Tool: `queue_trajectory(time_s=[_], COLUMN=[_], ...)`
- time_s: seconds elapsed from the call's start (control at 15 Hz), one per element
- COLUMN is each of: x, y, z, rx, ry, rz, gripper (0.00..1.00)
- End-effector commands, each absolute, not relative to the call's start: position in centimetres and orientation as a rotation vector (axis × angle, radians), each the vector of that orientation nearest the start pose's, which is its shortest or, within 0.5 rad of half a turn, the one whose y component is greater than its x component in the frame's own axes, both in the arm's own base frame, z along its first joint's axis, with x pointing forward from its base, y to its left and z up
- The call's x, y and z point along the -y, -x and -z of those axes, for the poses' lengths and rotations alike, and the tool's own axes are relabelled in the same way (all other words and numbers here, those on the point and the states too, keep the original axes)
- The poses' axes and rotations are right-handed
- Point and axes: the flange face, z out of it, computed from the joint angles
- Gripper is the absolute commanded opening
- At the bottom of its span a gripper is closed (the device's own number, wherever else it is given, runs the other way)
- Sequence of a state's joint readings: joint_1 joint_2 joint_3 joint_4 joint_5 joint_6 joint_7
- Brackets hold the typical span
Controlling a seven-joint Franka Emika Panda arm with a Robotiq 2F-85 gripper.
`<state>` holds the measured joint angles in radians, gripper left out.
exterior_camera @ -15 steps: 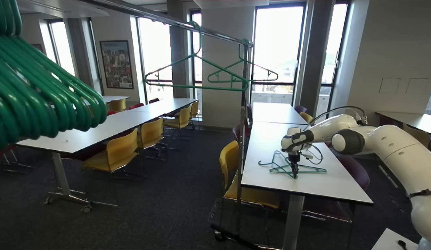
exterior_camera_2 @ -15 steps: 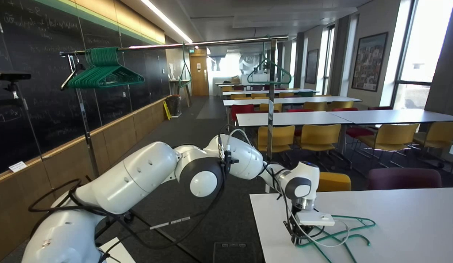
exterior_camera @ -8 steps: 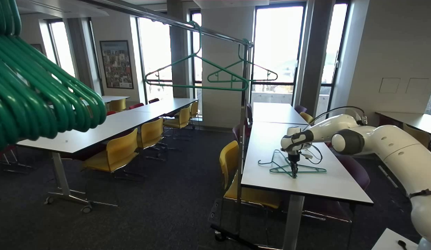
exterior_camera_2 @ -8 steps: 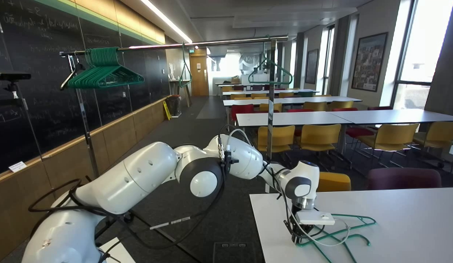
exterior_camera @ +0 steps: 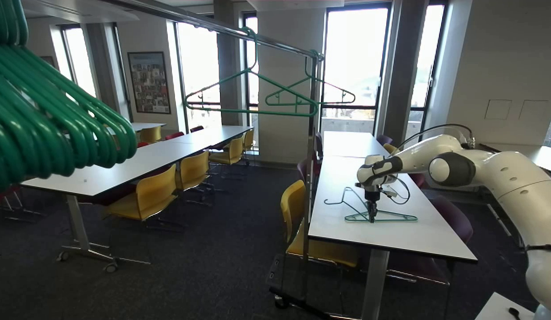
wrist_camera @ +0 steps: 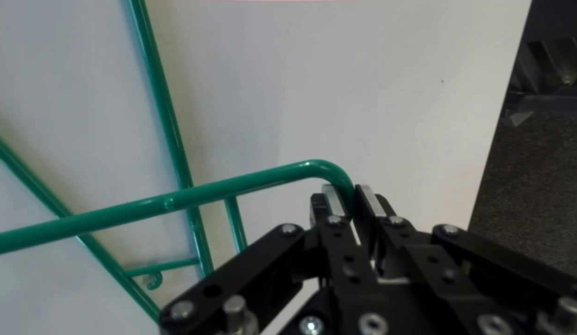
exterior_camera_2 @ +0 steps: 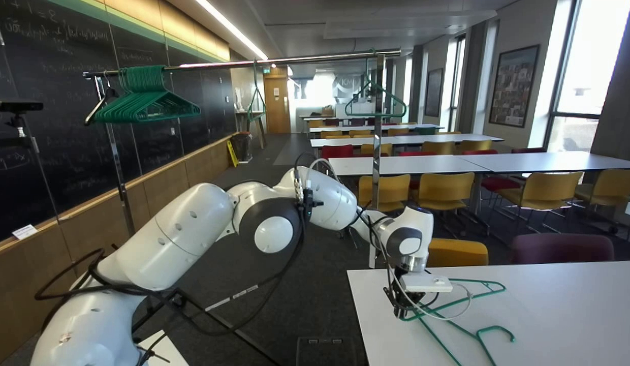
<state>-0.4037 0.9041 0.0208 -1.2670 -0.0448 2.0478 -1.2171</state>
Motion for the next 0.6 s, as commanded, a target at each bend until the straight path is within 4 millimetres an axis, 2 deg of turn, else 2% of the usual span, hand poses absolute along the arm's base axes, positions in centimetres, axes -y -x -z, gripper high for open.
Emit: queue_trajectory(time_s=[0.0, 0.2, 0.53], x=[26.0, 24.1, 19.9], y=[-65.3, -64.3, -61.8], z=[-23.0, -24.3, -25.1], rx=[1.278, 1.334, 1.485], ry=[2.796, 2.83, 2.827], rz=[-0.145, -0.132, -0.086], gripper=[0.03, 0.03, 0.03])
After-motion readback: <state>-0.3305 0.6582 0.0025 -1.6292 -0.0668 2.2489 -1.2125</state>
